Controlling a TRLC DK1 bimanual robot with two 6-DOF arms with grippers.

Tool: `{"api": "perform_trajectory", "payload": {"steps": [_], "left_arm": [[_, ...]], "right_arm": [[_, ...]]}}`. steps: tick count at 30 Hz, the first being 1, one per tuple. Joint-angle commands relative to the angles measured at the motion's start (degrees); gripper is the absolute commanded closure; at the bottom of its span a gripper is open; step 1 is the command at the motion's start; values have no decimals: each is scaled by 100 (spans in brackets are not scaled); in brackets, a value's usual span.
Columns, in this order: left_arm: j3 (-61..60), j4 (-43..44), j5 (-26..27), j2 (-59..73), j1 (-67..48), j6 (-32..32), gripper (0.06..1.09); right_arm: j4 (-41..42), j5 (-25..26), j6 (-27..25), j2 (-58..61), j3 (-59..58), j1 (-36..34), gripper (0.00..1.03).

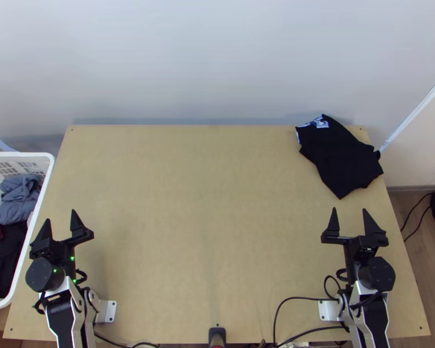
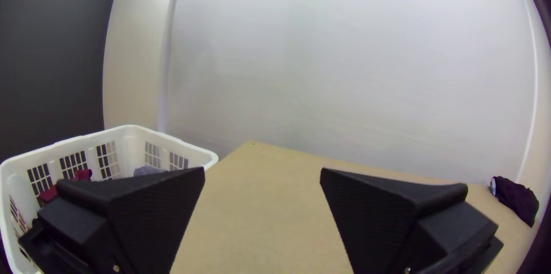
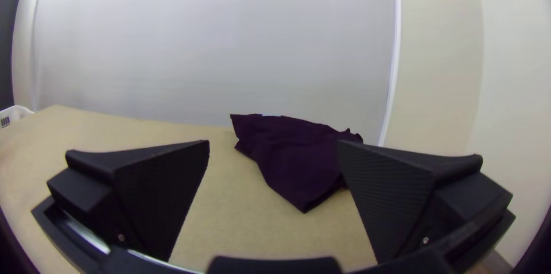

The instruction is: Fold the t-shirt

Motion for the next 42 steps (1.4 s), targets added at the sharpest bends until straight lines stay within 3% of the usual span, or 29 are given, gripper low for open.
{"api": "perform_trajectory", "payload": {"steps": [1, 42], "left_arm": [[-208, -6, -4, -36, 26, 55, 10], [-199, -41, -101, -36, 114, 55, 10]], "right_arm": [[-95, 12, -100, -27, -51, -26, 3], [-95, 3, -100, -19, -51, -26, 3]]}}
